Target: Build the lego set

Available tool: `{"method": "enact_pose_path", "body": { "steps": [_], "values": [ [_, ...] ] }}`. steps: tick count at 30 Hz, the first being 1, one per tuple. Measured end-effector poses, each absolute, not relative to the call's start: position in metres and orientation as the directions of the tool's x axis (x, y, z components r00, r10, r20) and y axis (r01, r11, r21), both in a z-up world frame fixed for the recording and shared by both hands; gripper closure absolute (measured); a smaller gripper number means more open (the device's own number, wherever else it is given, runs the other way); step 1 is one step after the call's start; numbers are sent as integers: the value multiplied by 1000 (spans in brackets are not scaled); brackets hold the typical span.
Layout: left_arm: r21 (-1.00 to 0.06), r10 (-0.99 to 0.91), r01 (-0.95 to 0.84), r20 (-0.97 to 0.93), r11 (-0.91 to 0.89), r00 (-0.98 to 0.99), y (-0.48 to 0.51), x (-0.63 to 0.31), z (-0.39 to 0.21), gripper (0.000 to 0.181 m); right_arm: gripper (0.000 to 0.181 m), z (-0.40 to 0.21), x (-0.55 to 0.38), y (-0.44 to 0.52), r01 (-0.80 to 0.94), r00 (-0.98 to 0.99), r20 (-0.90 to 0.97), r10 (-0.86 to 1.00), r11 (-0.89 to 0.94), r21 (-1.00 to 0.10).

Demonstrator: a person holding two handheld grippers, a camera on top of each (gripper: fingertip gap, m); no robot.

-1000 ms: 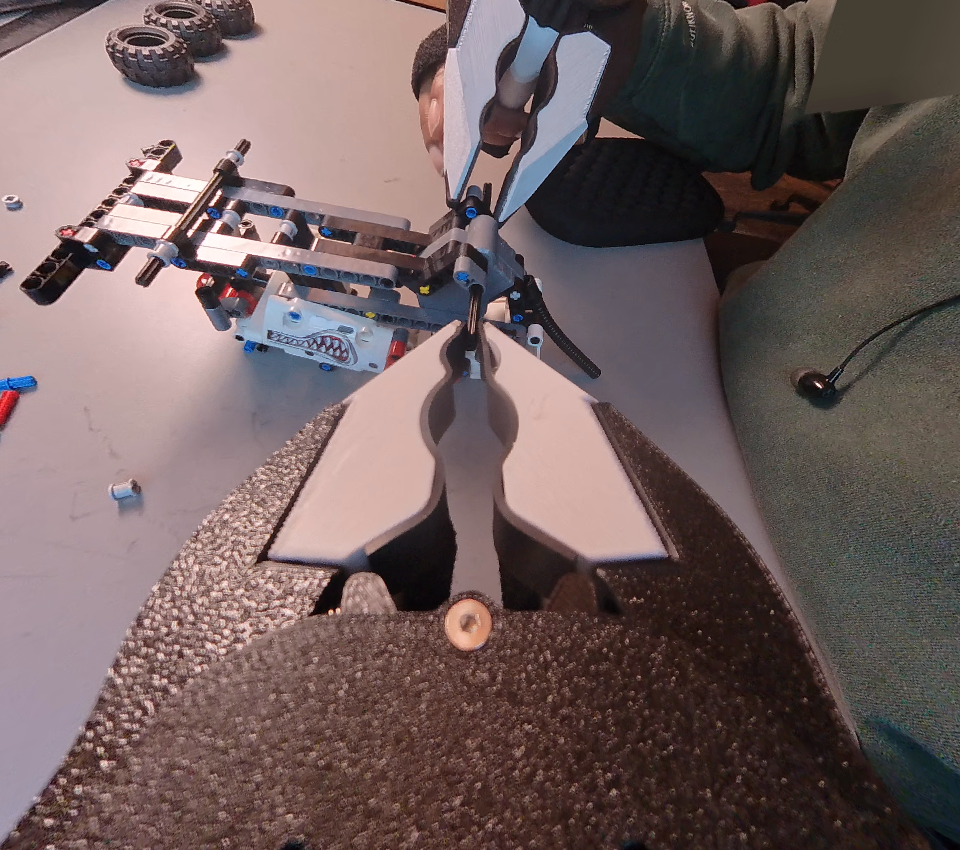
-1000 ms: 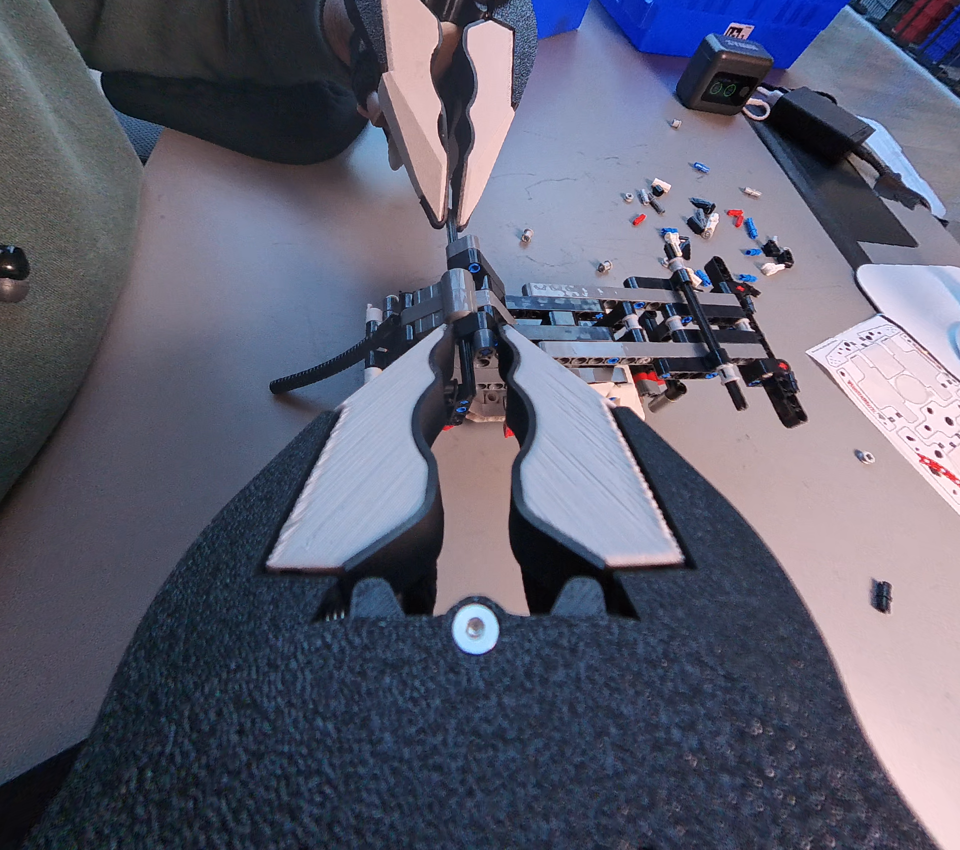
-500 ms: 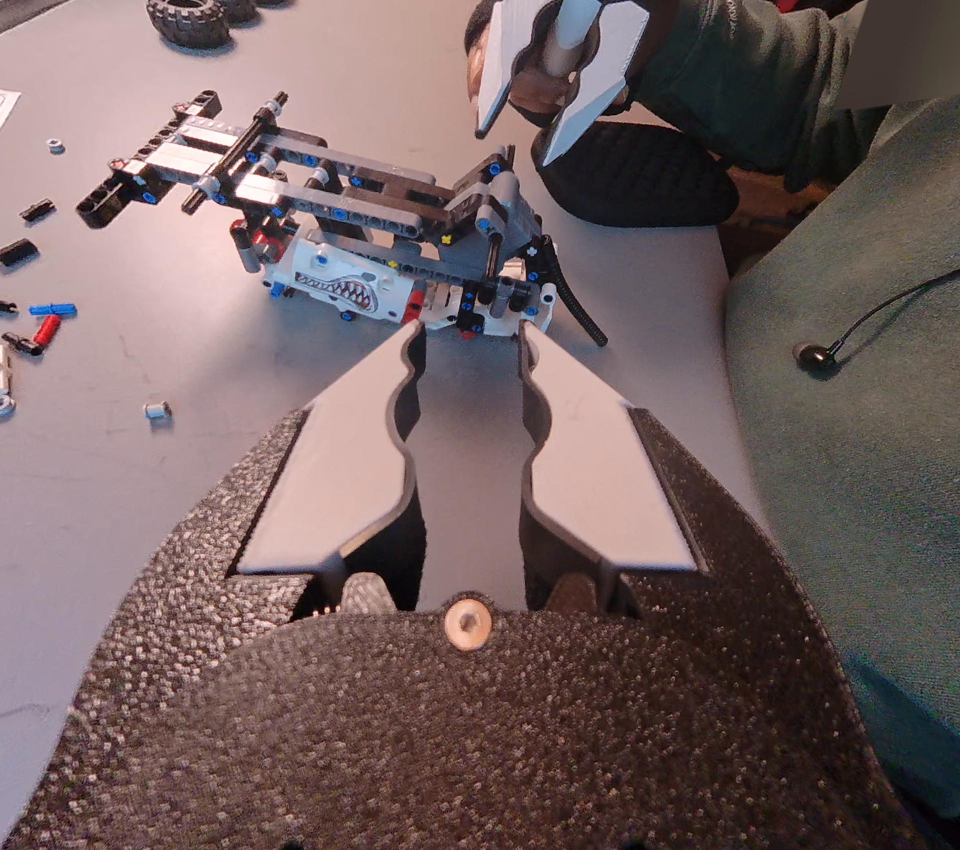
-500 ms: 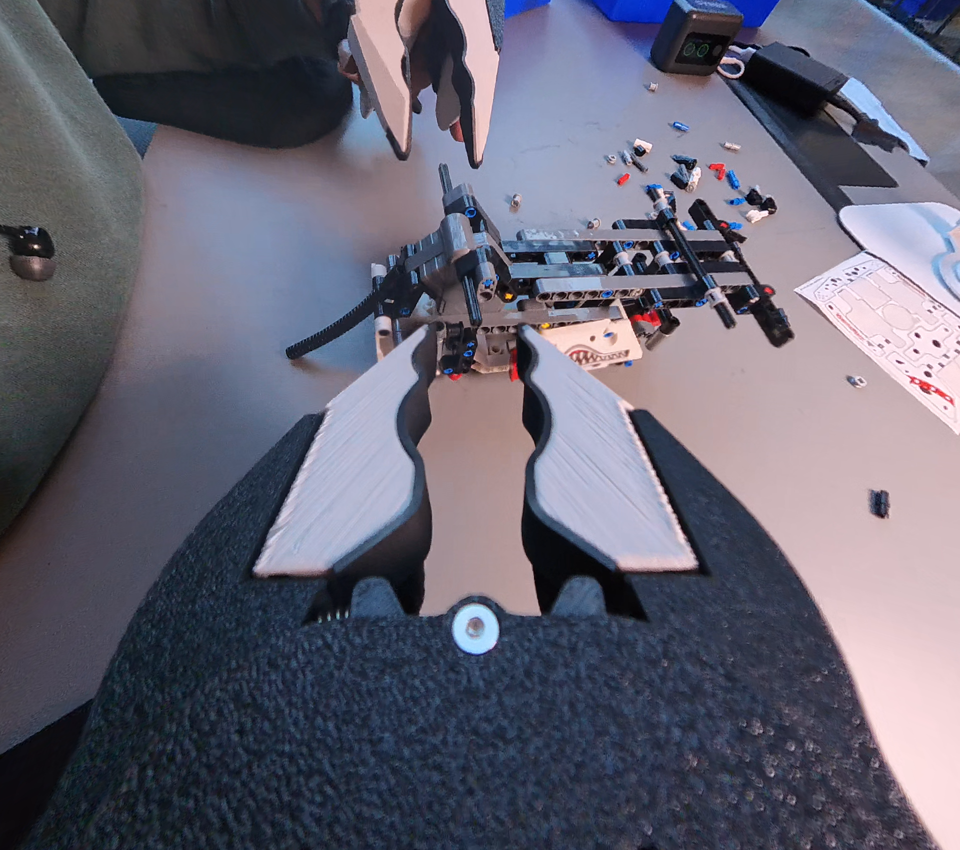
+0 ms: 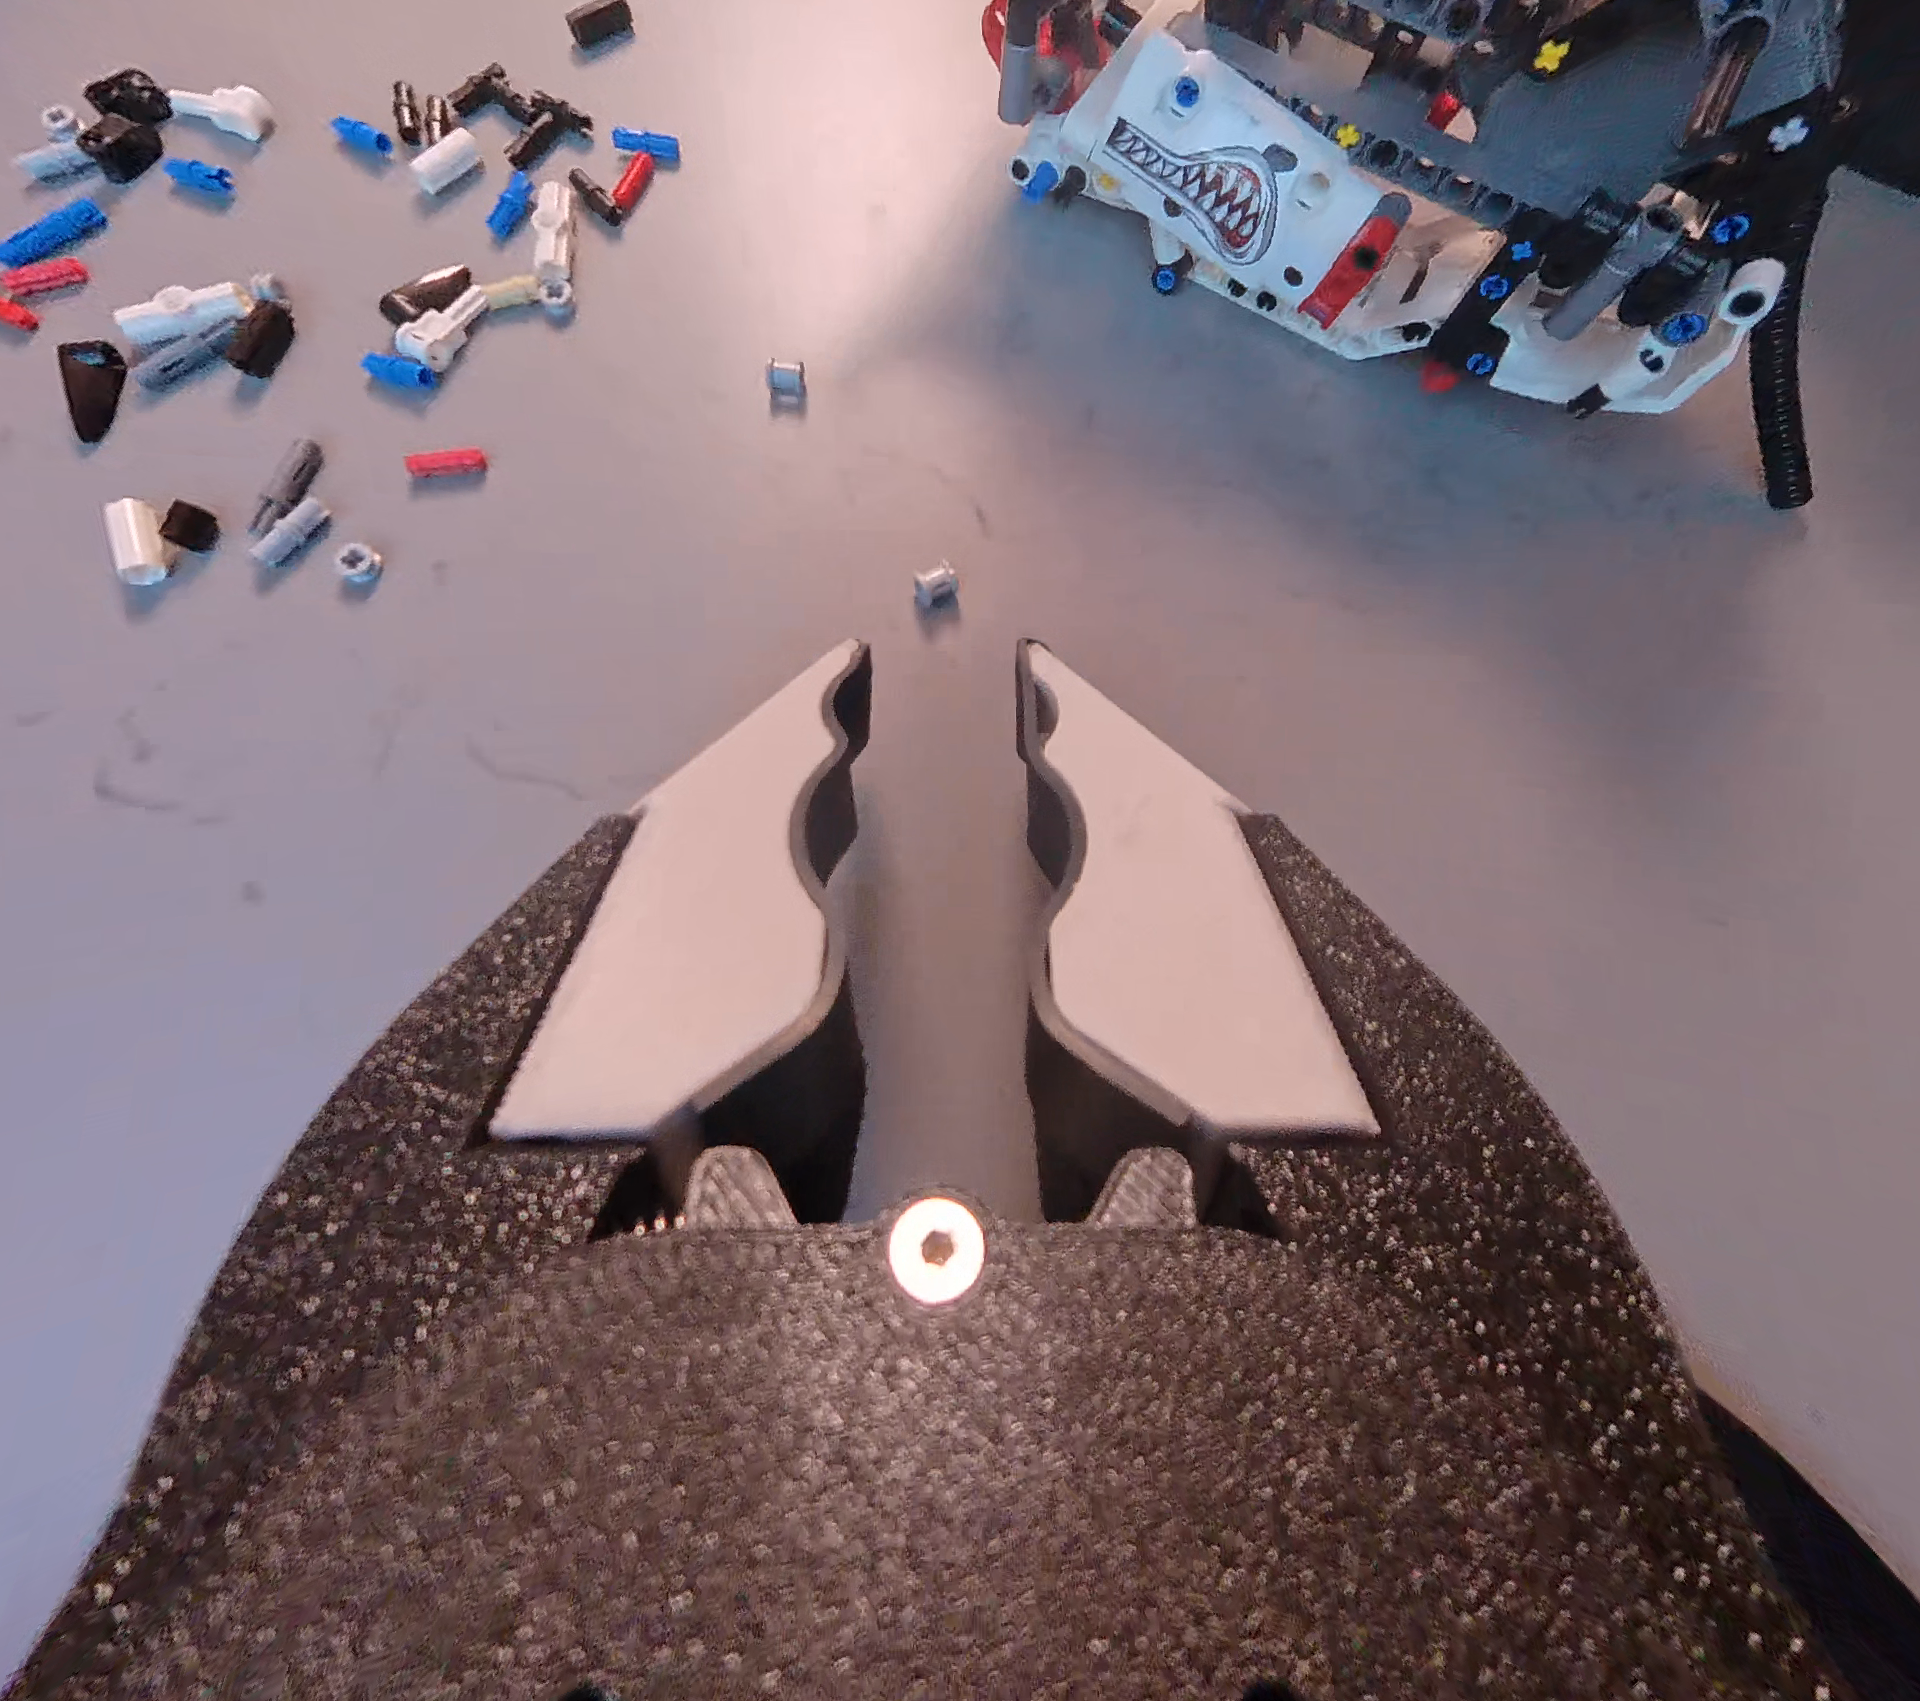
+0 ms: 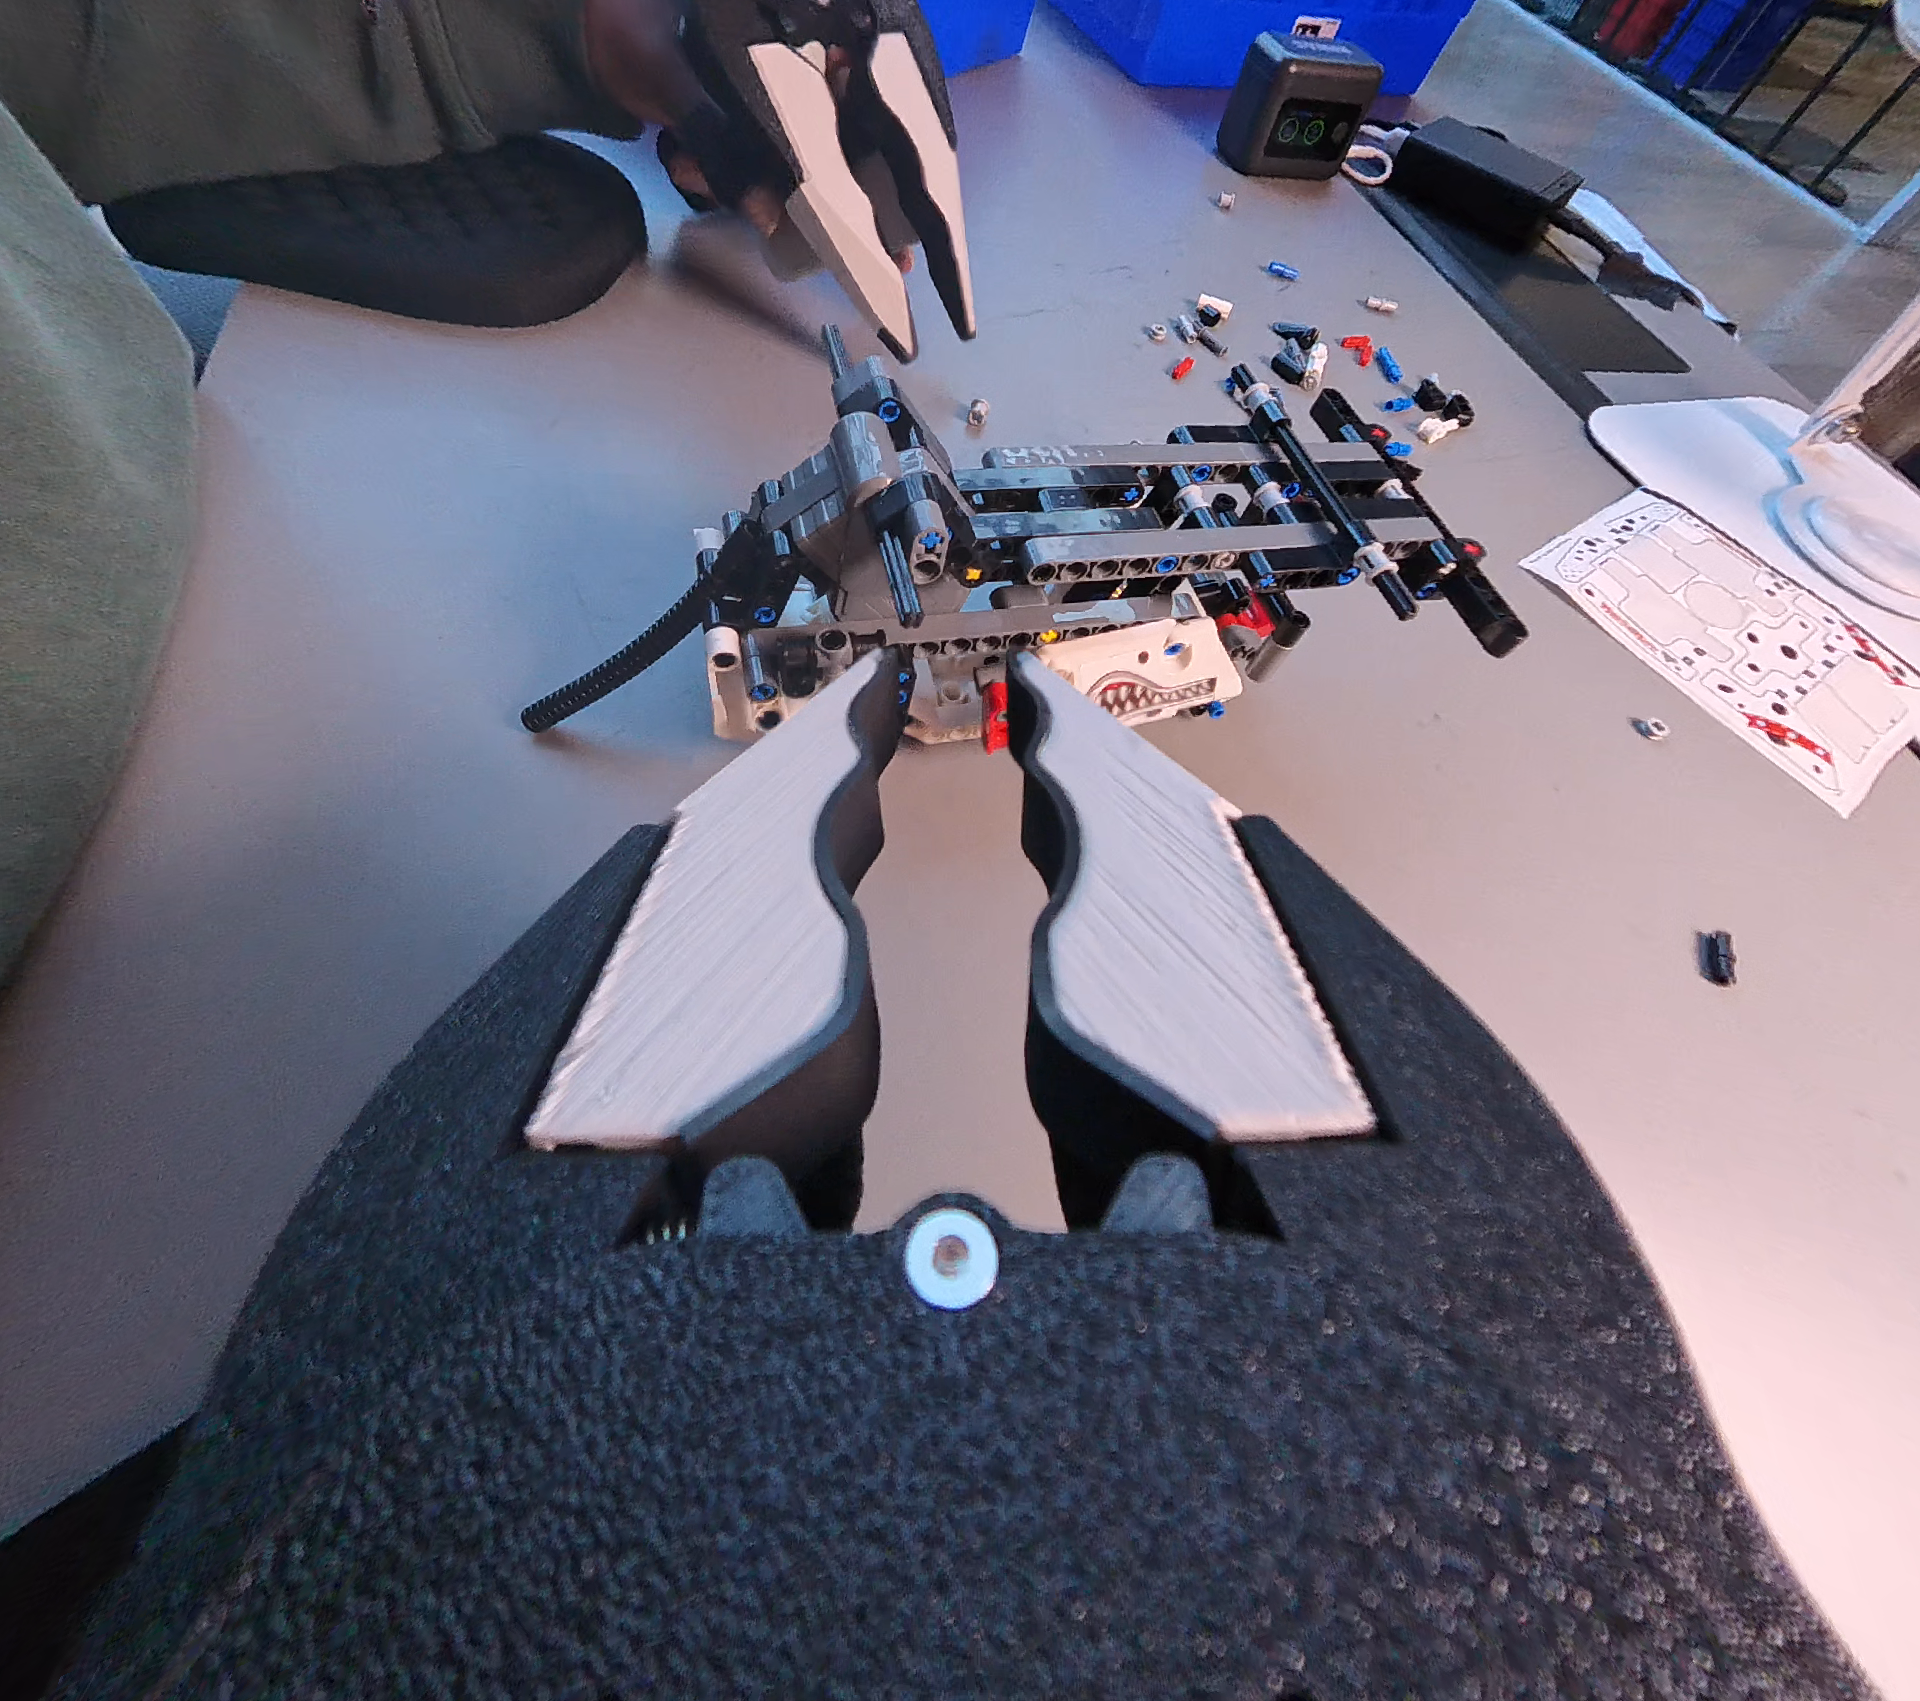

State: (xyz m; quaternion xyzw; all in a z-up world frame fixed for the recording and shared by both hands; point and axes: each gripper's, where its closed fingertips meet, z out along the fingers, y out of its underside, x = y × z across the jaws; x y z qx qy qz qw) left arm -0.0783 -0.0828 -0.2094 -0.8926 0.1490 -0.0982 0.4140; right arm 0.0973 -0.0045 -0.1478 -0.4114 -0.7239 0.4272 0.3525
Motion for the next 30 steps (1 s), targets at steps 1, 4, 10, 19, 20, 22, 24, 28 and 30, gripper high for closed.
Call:
{"method": "enact_pose_path", "body": {
  "steps": [1, 4, 10, 19, 20, 22, 24, 28, 30],
  "values": [
    [-768, -361, -195, 50, -610, 931, -79, -76, -211, 155, 162, -148, 96, -4, 290, -410, 157, 898, 292, -911],
    [-740, -406, -270, 6, -616, 914, -71, -73, -220, 157, 162, -150, 95, -5, 287, -412, 154, 898, 289, -913],
    [-735, -490, -346, -21, -584, 871, -63, -69, -222, 164, 162, -148, 99, -2, 281, -400, 136, 907, 262, -923],
    [-728, -570, -375, 27, -574, 821, -75, -56, -222, 170, 162, -148, 98, 2, 288, -391, 103, 915, 228, -930],
    [-726, -582, -378, 37, -574, 813, -78, -54, -222, 168, 162, -148, 97, 2, 292, -390, 99, 915, 225, -929],
    [-722, -609, -384, 66, -576, 791, -84, -50, -221, 167, 162, -150, 97, 3, 298, -389, 95, 916, 223, -928],
    [-709, -625, -395, 82, -584, 776, -91, -48, -223, 166, 162, -150, 97, 3, 303, -386, 92, 918, 220, -927],
    [-706, -642, -403, 95, -582, 761, -97, -45, -222, 167, 162, -153, 96, 4, 317, -383, 87, 920, 219, -923],
    [-719, -630, -398, 70, -570, 774, -93, -49, -219, 163, 162, -154, 95, 3, 324, -383, 88, 919, 223, -919]
  ]
}}
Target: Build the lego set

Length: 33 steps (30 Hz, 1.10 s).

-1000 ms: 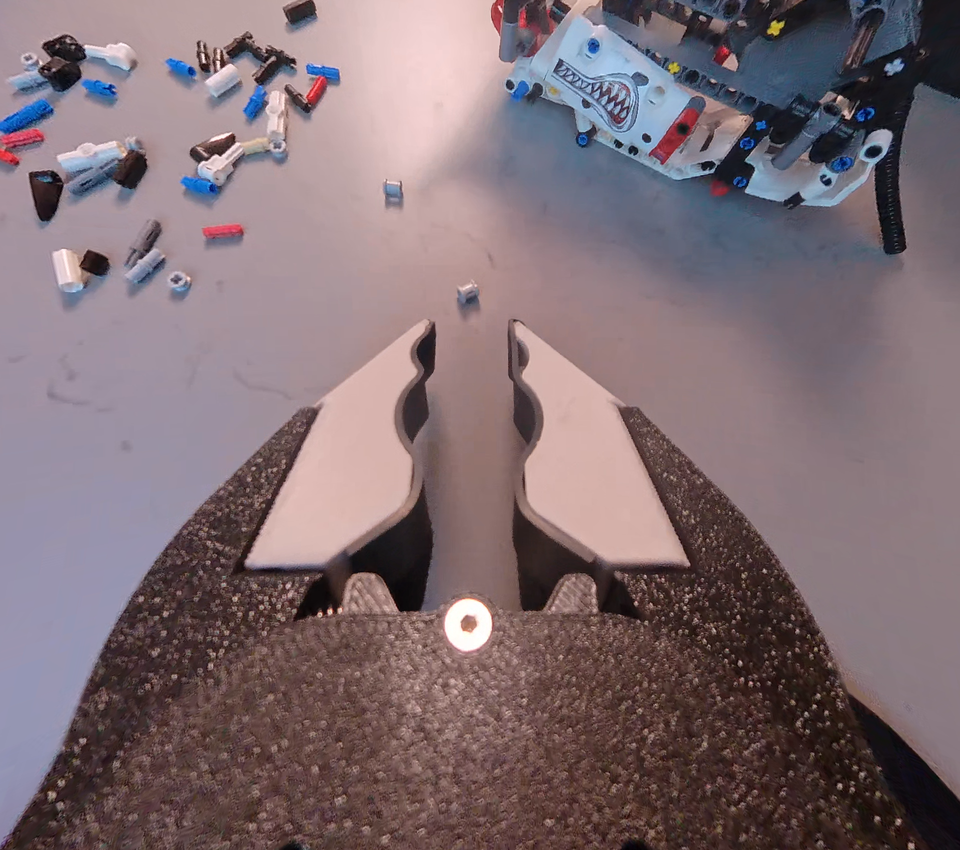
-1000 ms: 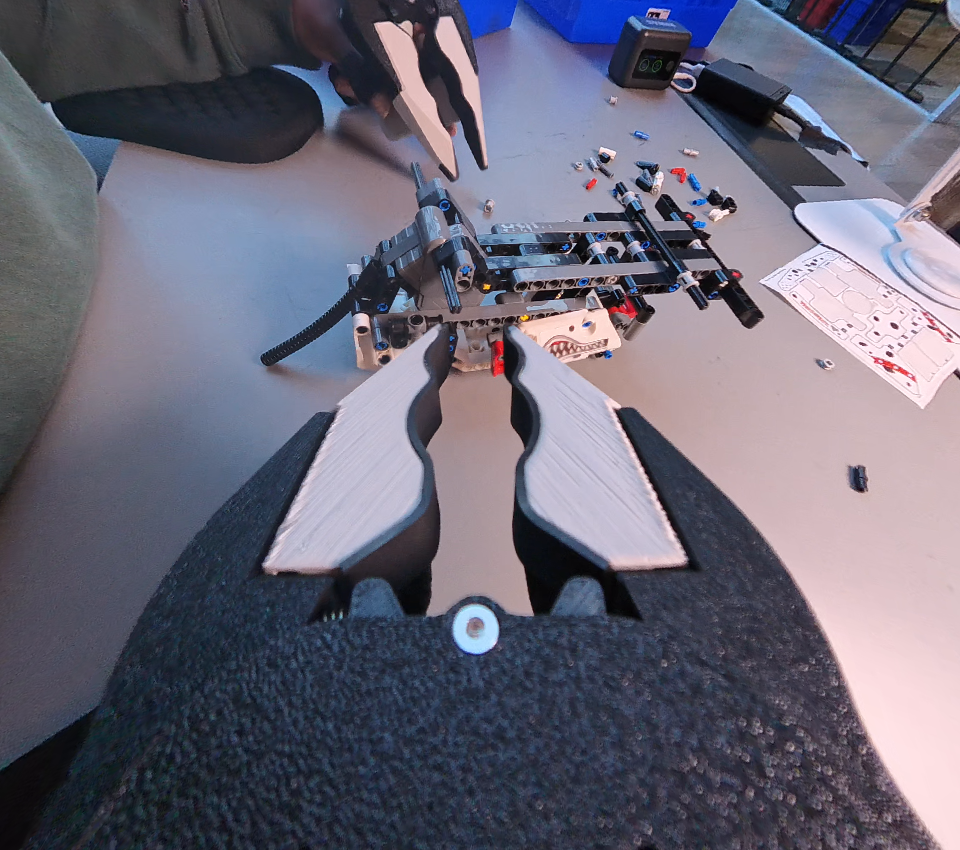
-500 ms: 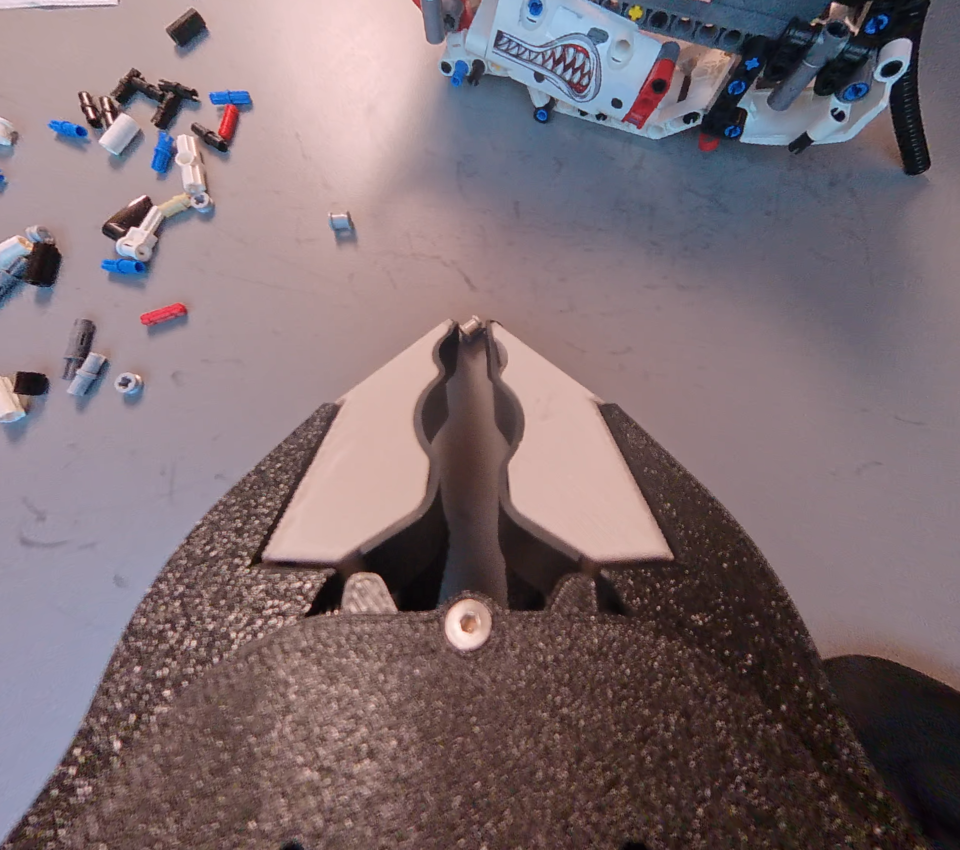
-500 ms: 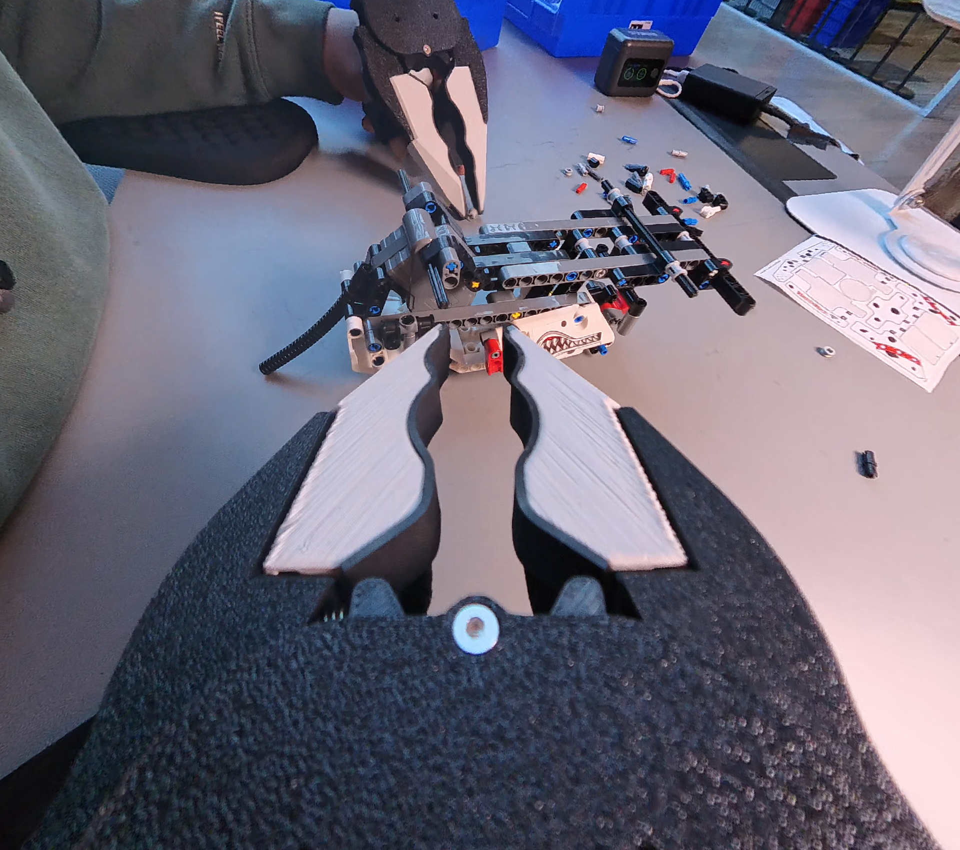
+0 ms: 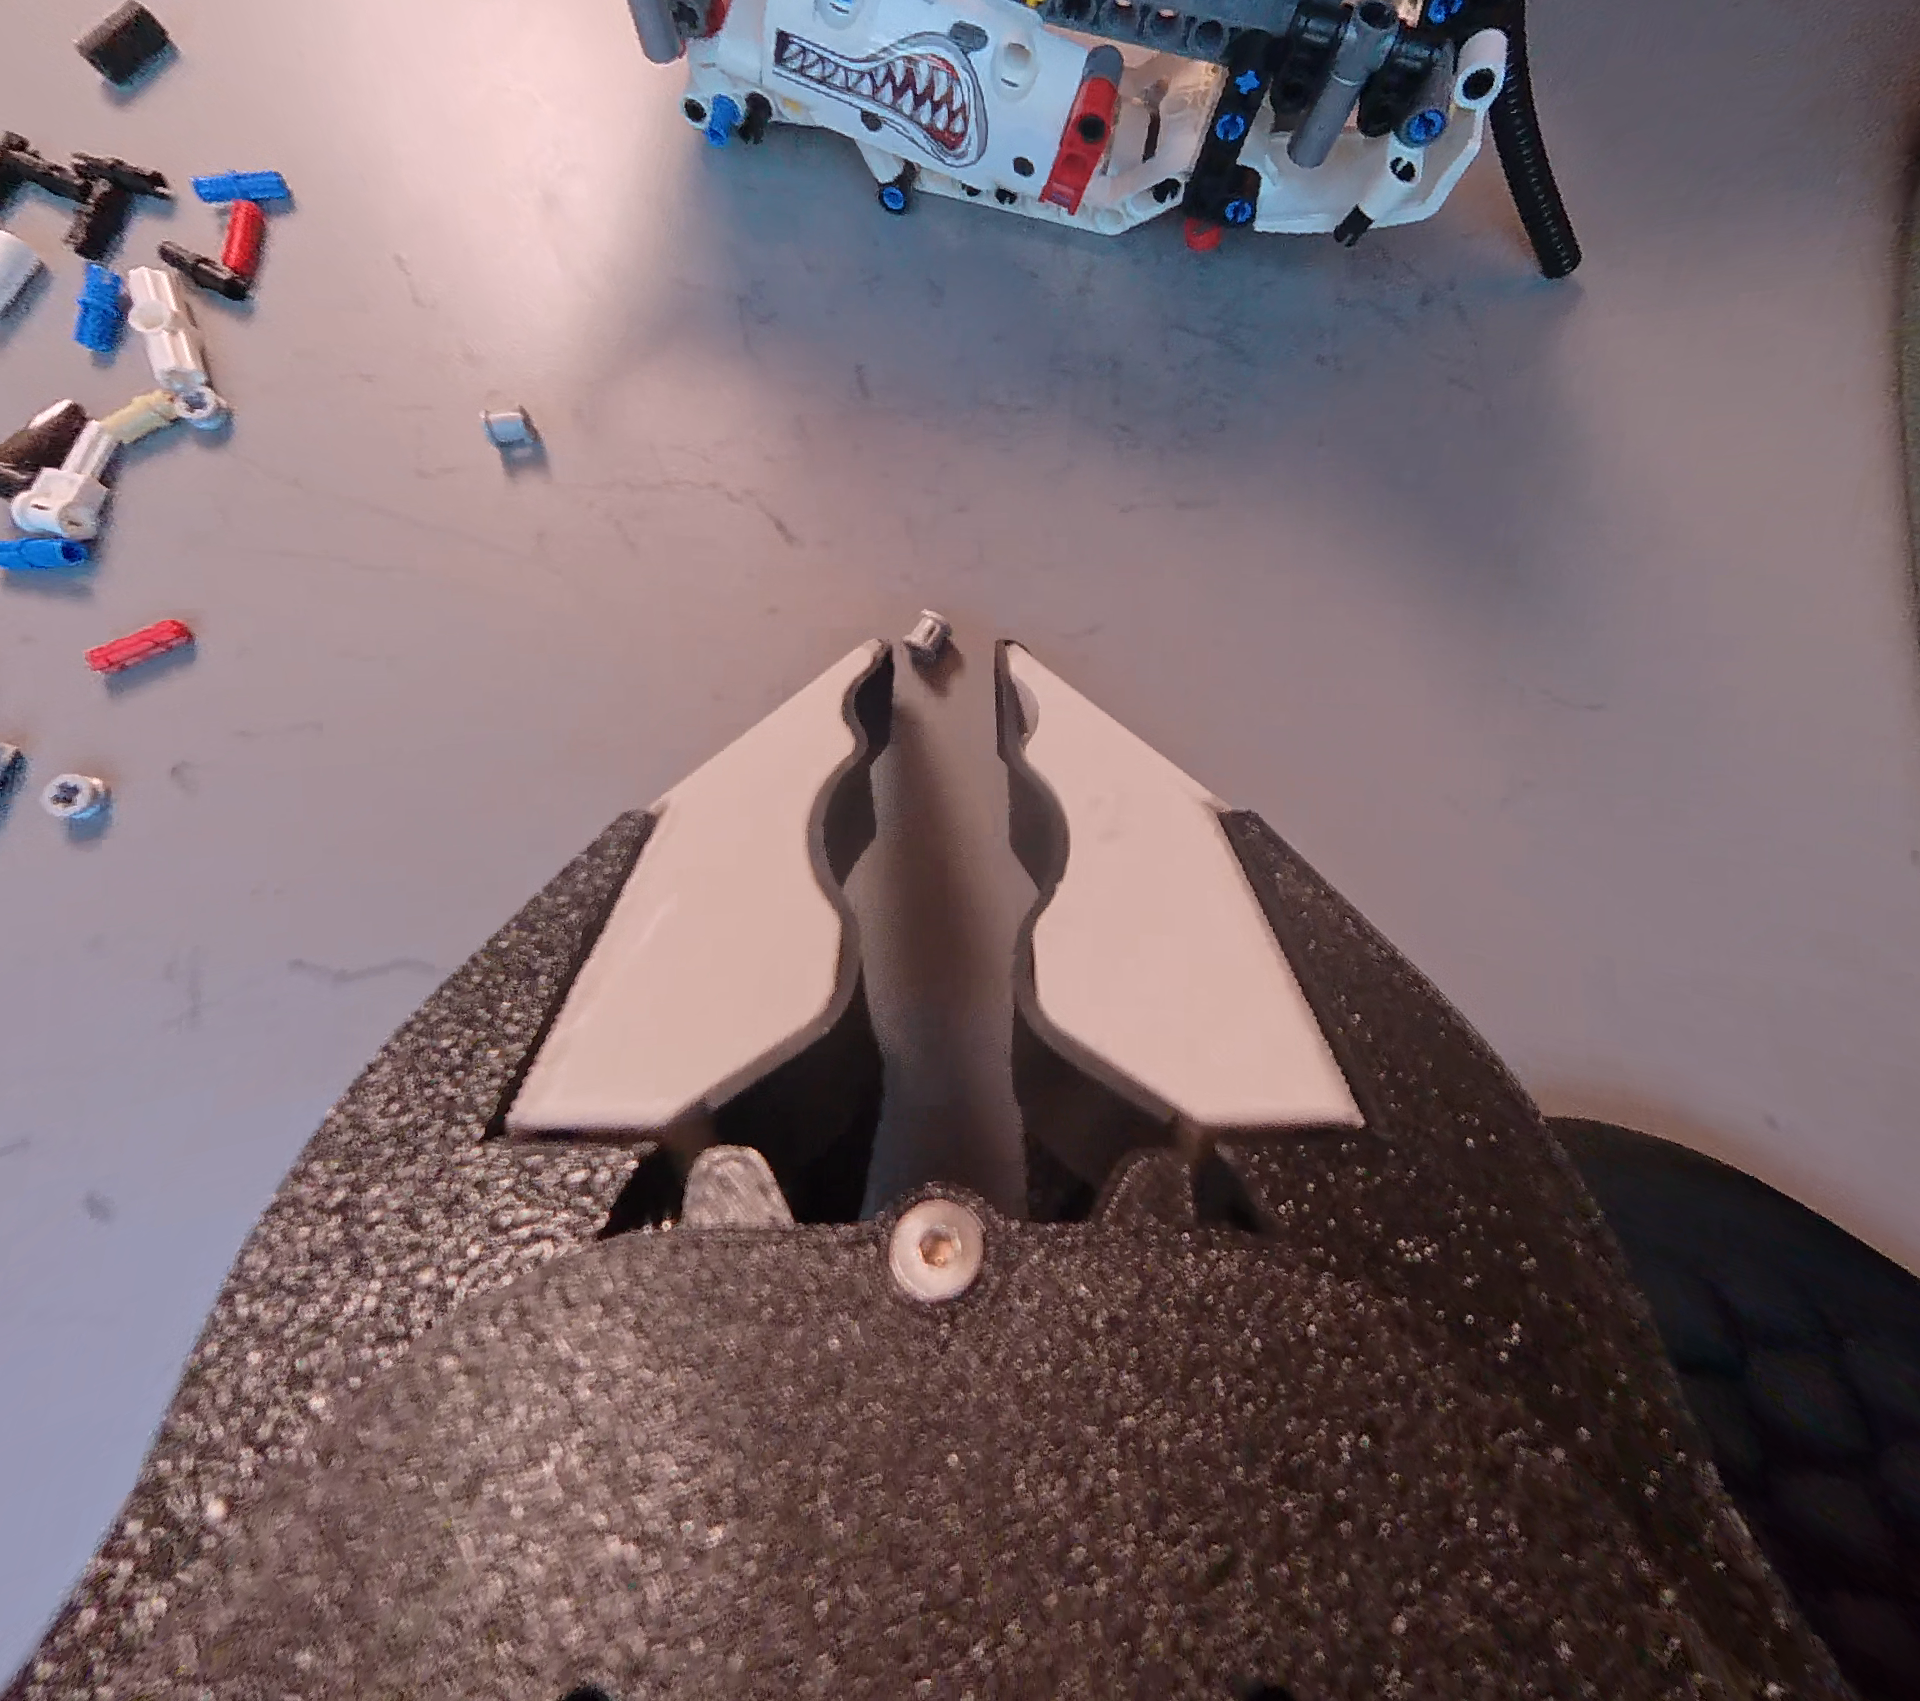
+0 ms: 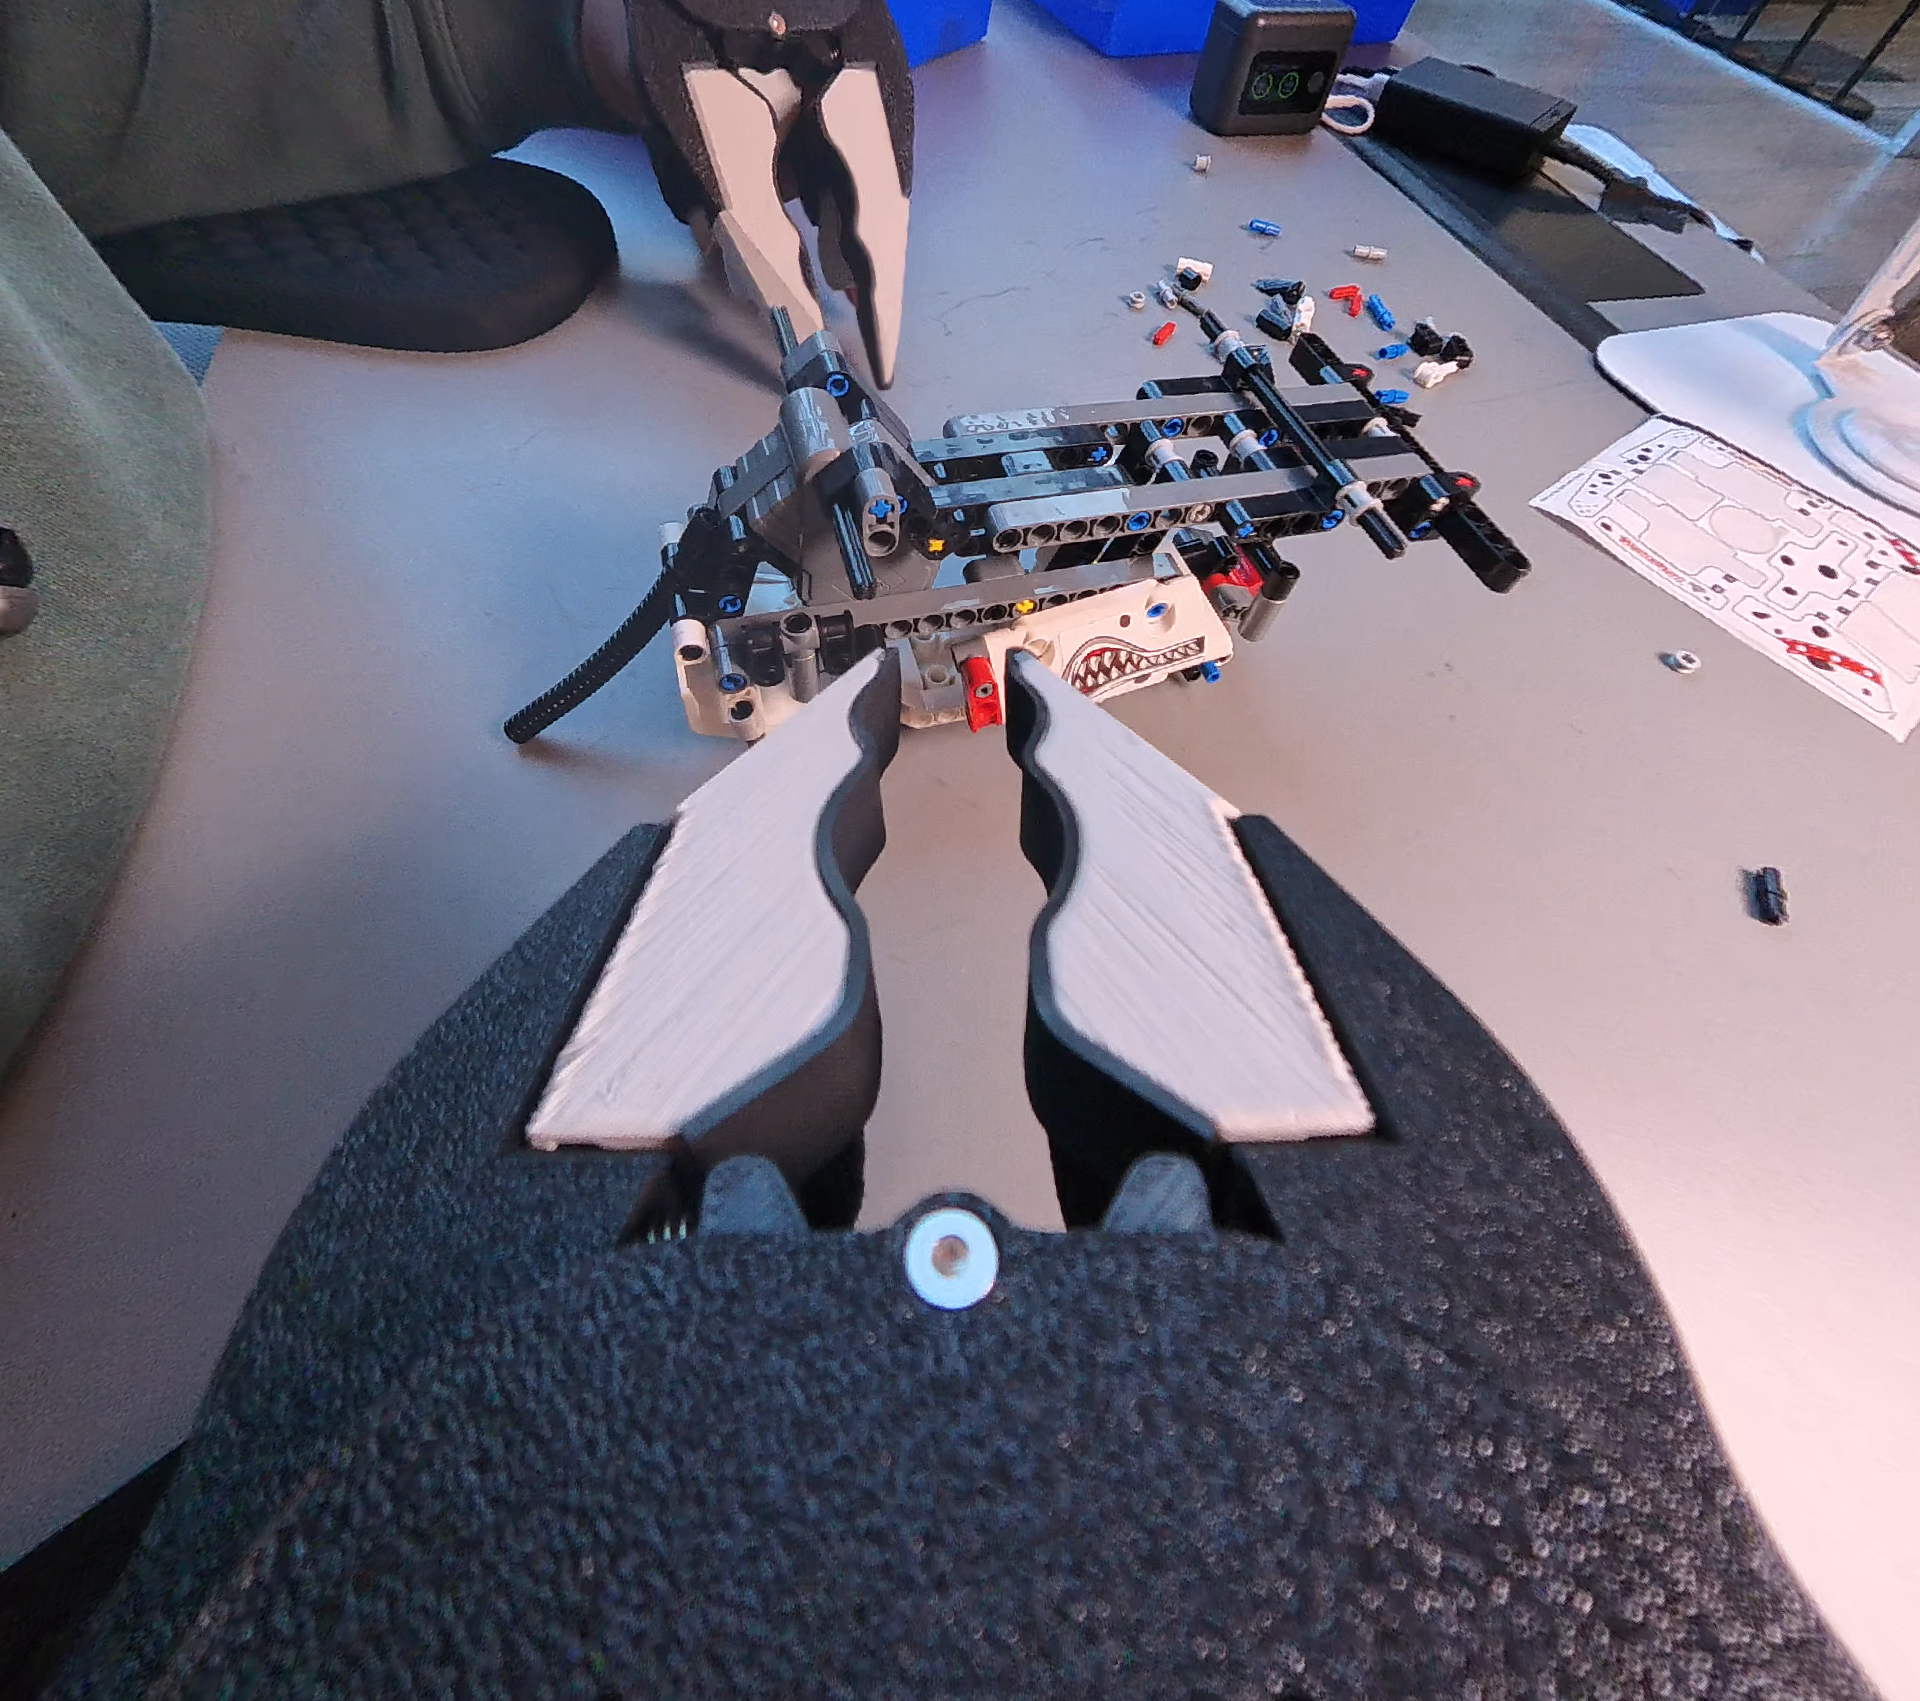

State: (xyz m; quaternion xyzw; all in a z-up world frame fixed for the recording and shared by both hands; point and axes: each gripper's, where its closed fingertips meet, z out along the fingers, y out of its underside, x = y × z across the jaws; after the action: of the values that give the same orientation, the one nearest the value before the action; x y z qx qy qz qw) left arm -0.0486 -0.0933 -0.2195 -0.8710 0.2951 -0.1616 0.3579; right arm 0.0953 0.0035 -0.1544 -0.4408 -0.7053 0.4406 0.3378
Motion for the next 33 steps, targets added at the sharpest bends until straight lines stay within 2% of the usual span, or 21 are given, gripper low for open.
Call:
{"method": "enact_pose_path", "body": {
  "steps": [4, 11, 17, 20, 24, 29, 33],
  "values": [
    [-722, -639, -411, 56, -557, 767, -90, -48, -222, 160, 162, -156, 95, 3, 332, -386, 89, 918, 229, -915],
    [-718, -661, -432, 51, -545, 749, -90, -46, -225, 171, 162, -155, 95, 3, 327, -381, 97, 919, 232, -916],
    [-724, -661, -429, 49, -540, 749, -90, -42, -223, 167, 162, -156, 95, 2, 327, -380, 100, 919, 235, -915],
    [-715, -669, -445, 42, -538, 742, -91, -40, -225, 175, 162, -156, 95, 2, 327, -379, 102, 920, 236, -915],
    [-708, -667, -456, 28, -539, 745, -92, -39, -225, 175, 162, -152, 96, 3, 313, -375, 106, 921, 233, -920],
    [-843, -657, -301, 80, -446, 750, -83, -10, -179, 175, 158, -128, 101, -5, 238, -411, 76, 909, 187, -953],
    [-873, -697, -300, 62, -385, 714, -82, 14, -158, 175, 164, -127, 101, -11, 248, -441, 132, 888, 261, -933]
  ]
}}
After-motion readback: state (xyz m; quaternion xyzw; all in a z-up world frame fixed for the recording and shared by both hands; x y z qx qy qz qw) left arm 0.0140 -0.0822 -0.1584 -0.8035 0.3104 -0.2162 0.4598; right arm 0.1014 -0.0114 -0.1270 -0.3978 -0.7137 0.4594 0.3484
